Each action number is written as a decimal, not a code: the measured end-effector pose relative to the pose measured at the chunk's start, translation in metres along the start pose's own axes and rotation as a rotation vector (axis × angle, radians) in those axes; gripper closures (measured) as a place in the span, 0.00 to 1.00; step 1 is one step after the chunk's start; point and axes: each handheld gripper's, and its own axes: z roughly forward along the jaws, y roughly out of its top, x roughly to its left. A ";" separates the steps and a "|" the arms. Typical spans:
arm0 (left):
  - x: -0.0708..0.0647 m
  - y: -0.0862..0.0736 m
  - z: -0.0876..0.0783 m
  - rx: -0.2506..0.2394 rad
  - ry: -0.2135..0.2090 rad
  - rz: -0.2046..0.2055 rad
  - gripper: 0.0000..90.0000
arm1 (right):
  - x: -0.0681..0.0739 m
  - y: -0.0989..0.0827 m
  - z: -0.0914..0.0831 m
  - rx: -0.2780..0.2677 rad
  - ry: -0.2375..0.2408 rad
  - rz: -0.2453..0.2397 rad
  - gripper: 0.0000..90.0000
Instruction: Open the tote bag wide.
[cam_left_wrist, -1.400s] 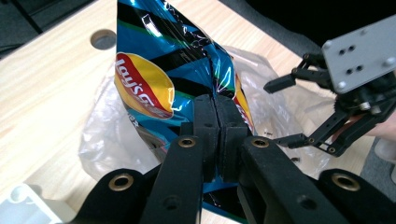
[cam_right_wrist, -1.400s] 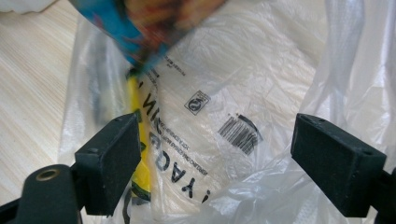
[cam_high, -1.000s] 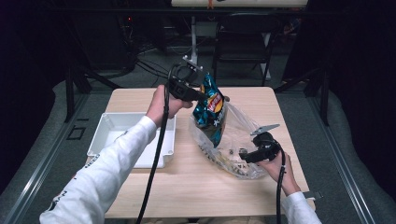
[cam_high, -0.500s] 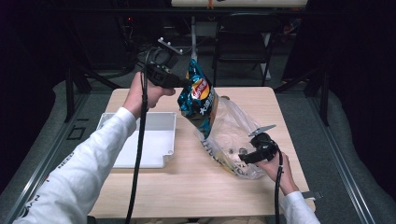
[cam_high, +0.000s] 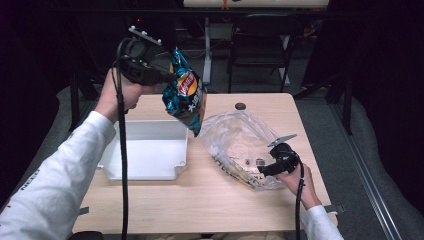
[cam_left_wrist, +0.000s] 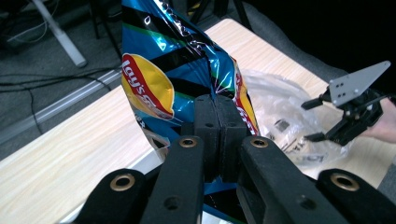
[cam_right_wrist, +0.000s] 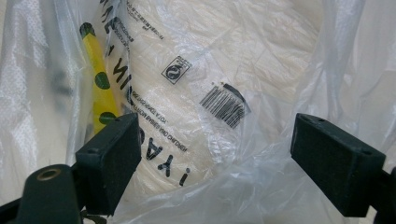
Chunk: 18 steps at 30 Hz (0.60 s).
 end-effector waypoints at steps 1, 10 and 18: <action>0.002 -0.003 -0.003 0.003 0.003 -0.001 1.00 | 0.000 0.000 0.000 0.000 -0.001 0.001 0.18; 0.022 -0.029 -0.013 0.053 0.043 -0.023 1.00 | -0.001 -0.001 0.001 0.006 -0.010 0.006 0.18; 0.036 -0.054 0.014 0.138 0.049 -0.034 1.00 | -0.002 -0.001 0.000 0.011 -0.017 0.000 0.18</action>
